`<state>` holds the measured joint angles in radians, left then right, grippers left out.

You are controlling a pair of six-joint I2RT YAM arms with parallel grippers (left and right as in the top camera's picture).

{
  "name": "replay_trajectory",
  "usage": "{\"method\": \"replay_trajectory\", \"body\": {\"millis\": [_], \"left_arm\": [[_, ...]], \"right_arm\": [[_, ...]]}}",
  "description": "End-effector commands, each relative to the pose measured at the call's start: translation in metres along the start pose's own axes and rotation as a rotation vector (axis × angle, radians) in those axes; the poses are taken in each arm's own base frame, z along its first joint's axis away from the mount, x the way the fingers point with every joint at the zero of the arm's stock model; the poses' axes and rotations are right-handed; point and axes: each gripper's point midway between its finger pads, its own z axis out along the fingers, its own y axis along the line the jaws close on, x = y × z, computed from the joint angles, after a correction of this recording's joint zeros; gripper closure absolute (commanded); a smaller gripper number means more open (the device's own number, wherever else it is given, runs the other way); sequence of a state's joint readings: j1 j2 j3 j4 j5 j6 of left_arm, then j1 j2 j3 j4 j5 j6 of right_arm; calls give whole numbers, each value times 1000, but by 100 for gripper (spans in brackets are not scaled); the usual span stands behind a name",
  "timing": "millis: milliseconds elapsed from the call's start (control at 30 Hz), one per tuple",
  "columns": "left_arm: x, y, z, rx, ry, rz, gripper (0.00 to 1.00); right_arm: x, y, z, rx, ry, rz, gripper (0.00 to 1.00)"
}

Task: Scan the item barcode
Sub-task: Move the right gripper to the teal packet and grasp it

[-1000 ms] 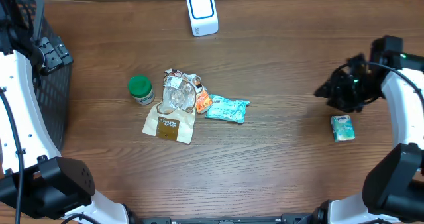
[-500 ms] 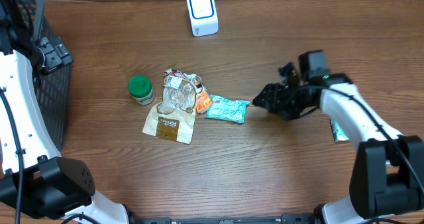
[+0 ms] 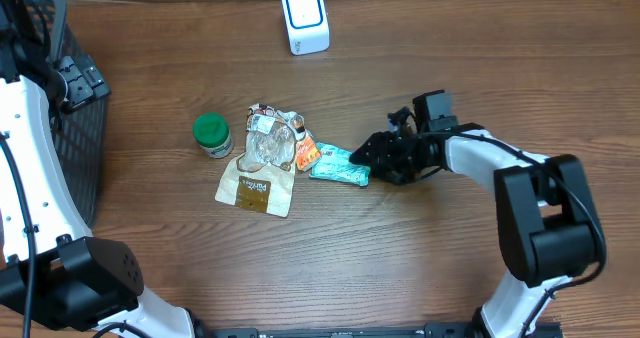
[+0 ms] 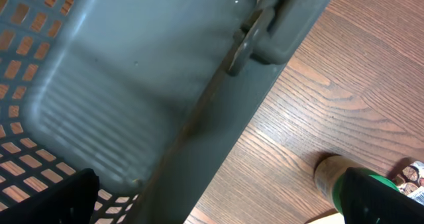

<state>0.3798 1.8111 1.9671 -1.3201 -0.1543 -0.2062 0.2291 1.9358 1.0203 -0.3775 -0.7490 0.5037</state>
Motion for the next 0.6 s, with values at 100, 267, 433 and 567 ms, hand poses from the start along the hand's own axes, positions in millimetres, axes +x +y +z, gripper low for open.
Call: {"method": "replay_trajectory", "body": {"millis": [100, 267, 433, 567], "left_arm": [[1, 0, 5, -4, 13, 18, 0], [1, 0, 5, -4, 13, 19, 0], [1, 0, 5, -4, 13, 18, 0], [1, 0, 5, -4, 13, 18, 0]], "right_arm": [[7, -9, 22, 21, 36, 97, 42], [5, -12, 23, 31, 25, 111, 57], [4, -12, 23, 29, 22, 107, 70], [3, -11, 21, 19, 22, 107, 92]]}}
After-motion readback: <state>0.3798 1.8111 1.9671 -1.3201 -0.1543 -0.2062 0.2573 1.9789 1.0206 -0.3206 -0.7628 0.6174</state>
